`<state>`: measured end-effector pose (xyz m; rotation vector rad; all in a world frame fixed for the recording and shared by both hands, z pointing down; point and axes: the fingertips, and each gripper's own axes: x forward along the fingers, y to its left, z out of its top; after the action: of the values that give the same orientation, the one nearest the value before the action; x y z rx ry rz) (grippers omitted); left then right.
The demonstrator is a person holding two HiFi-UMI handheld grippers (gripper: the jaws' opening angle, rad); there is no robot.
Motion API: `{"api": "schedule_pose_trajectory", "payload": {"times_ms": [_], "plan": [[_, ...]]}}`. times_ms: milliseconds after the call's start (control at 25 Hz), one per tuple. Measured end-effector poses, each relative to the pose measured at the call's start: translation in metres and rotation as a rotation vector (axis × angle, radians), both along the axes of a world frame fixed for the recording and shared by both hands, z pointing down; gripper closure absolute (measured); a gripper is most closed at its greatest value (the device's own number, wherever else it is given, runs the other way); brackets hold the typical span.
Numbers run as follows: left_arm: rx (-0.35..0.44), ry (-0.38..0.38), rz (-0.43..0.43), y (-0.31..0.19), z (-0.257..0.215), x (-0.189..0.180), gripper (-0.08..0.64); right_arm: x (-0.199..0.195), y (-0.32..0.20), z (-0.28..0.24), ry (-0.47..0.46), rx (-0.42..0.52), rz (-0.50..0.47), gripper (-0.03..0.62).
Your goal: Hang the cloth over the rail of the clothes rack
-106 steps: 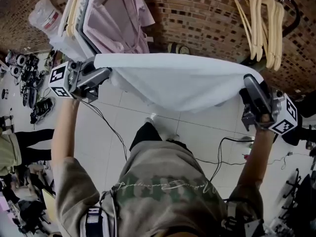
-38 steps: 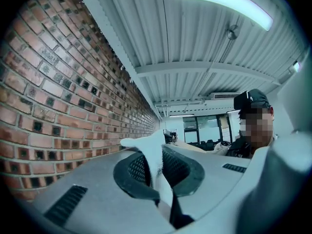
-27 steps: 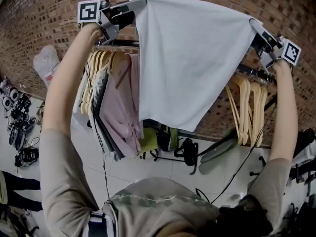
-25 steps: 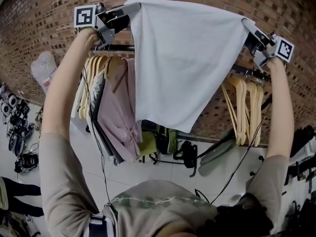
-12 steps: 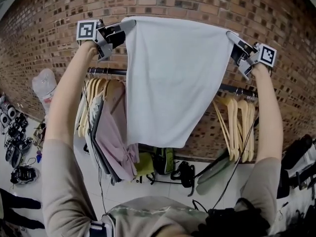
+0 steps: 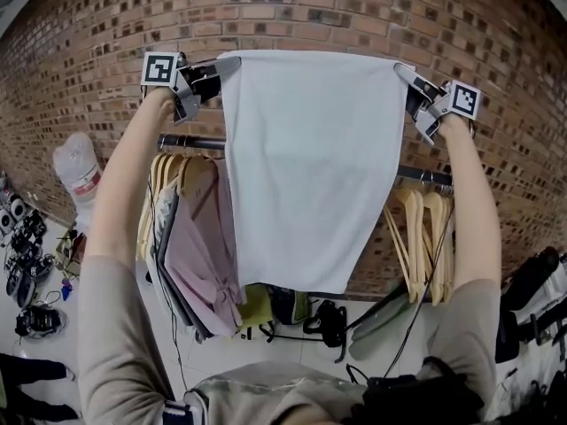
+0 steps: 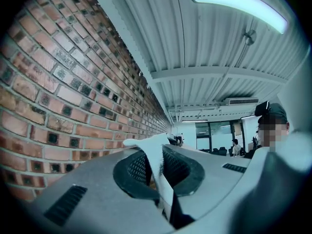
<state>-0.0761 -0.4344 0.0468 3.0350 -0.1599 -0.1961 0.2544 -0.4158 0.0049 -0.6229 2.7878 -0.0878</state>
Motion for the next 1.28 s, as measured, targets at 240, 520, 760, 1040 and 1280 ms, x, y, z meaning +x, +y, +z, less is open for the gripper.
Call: {"api": "schedule_pose_trajectory", "payload": {"times_ms": [240, 520, 760, 1040, 1280], "plan": [[0.026, 0.003, -0.057, -0.023, -0.016, -0.001, 0.545, 0.002, -0.020, -0.014, -0.009, 0.005, 0.008, 0.571], [0.025, -0.027, -0.053, -0.042, -0.025, 0.007, 0.545, 0.012, -0.048, -0.012, 0.006, -0.019, 0.028, 0.571], [0.043, -0.039, -0.062, -0.058, -0.038, 0.011, 0.544, 0.017, -0.061, -0.024, 0.007, 0.003, 0.042, 0.571], [-0.022, -0.085, -0.048, -0.090, 0.003, 0.020, 0.543, 0.024, -0.099, 0.027, 0.037, -0.106, 0.079, 0.571], [-0.110, -0.154, -0.042, -0.120, 0.050, 0.033, 0.543, 0.028, -0.125, 0.083, 0.106, -0.210, 0.144, 0.571]]}}
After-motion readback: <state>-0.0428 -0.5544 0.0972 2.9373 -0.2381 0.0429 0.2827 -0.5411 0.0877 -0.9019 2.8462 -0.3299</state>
